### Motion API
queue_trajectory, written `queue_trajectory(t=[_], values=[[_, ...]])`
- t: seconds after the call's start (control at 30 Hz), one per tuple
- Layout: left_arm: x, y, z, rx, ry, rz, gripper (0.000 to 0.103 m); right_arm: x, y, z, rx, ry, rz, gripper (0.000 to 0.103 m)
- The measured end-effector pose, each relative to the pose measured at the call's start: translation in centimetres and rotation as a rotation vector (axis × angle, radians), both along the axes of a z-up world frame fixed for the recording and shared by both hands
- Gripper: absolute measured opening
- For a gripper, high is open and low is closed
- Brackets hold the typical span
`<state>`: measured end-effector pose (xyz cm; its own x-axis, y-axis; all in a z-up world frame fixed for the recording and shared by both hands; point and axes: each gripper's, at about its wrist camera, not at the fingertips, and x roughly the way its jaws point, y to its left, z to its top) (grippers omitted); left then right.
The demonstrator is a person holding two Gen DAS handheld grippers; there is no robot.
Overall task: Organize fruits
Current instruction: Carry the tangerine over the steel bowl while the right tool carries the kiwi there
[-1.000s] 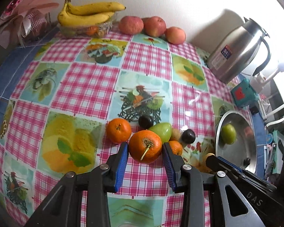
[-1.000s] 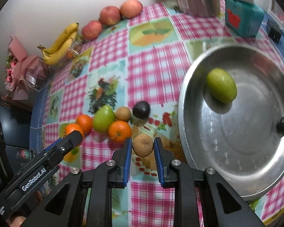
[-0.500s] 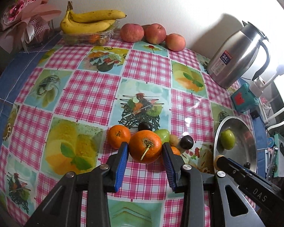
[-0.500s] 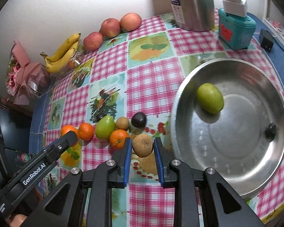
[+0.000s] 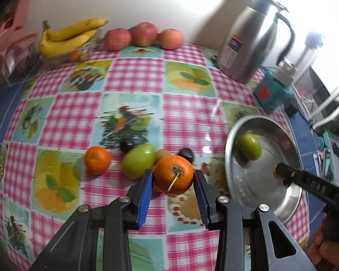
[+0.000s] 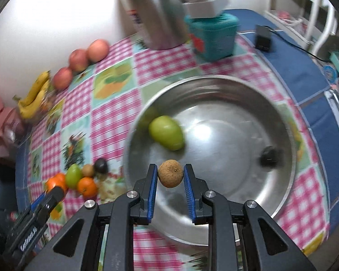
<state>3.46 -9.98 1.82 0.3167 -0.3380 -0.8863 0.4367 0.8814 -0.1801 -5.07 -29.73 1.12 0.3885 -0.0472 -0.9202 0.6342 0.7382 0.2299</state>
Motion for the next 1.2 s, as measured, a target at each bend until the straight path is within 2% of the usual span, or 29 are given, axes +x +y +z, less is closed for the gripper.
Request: queue_trajectory(t=[0.27,0.43,0.53,0.87,1.2], values=[[-3.0,-4.6,0.8,0.002,-0.052,-0.156,0.039,-2.7,-4.0,0.5,-0.053,0.023,-0.129,0.024],[-4.2,-6.7,1.2,-0.02,-0.062,-0.217,0.039,-3.7,-5.2,0.9,-0.06,0.013,-0.167,0.024],[-4.8,-8.0,1.2,-0.003,-0.096,-0.247,0.039,-3.9,-5.2,1.2,-0.062,0.004,-0.174,0.025],[-4.6,-9.7,0.4,-0.021,-0.069,-0.271,0.039,-3.9,-5.3,1.5,-0.04,-0.027,-0.167,0.025],[-4.2,-11.3,-2.0,0.044,-0.051,-0.294,0.039,-2.8,-5.1,0.2,-0.017,0.004,-0.137,0.025]])
